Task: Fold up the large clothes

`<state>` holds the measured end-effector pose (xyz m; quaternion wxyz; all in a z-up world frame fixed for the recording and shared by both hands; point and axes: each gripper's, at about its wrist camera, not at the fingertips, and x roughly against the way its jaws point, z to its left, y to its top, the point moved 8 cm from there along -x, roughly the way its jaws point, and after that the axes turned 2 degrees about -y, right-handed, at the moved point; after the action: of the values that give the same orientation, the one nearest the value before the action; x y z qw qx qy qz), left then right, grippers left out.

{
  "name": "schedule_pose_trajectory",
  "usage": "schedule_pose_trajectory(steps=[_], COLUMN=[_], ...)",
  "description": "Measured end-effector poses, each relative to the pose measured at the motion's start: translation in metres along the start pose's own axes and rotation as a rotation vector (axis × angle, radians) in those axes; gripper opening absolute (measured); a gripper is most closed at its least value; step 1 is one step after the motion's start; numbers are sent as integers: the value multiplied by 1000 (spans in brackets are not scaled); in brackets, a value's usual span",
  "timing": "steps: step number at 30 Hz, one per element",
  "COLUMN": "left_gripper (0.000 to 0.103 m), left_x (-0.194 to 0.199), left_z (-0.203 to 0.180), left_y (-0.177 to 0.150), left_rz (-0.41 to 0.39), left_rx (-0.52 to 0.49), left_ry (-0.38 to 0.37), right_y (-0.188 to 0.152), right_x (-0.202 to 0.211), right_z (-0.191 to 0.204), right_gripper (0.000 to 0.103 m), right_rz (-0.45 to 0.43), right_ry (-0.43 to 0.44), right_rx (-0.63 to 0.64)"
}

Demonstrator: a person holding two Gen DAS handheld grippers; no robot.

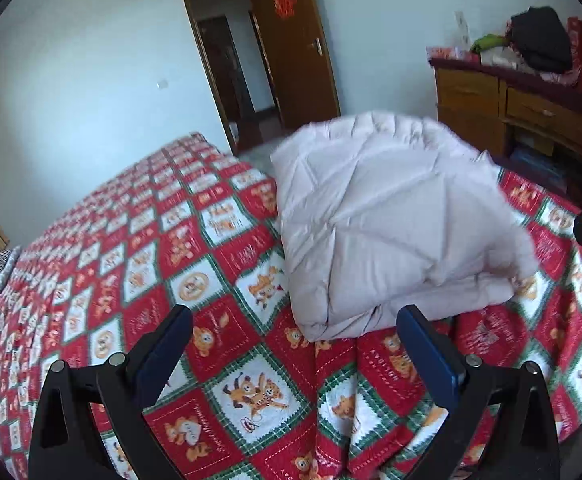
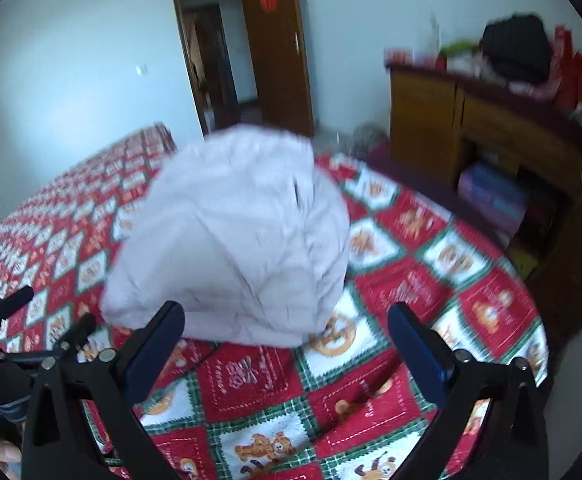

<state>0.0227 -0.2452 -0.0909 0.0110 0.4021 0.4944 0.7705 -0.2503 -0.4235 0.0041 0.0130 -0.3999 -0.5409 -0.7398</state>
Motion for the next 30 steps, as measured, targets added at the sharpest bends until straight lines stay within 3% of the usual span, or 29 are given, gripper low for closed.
schedule_pose_trajectory(steps=[7, 17, 30], left_gripper=[102, 102, 102], left_x=[61, 100, 115], left_z=[13, 24, 32], left_y=[28, 37, 36], left_rz=[-158, -250, -283], left_rx=[65, 129, 153], left_ry=[13, 13, 25], right_y=[28, 45, 40], right_x=[52, 99, 102], right_z=[8, 23, 27], right_gripper=[103, 103, 103], right_rz=[-197, -358, -365], right_ry=[25, 53, 62], right_rx=[-10, -11, -13])
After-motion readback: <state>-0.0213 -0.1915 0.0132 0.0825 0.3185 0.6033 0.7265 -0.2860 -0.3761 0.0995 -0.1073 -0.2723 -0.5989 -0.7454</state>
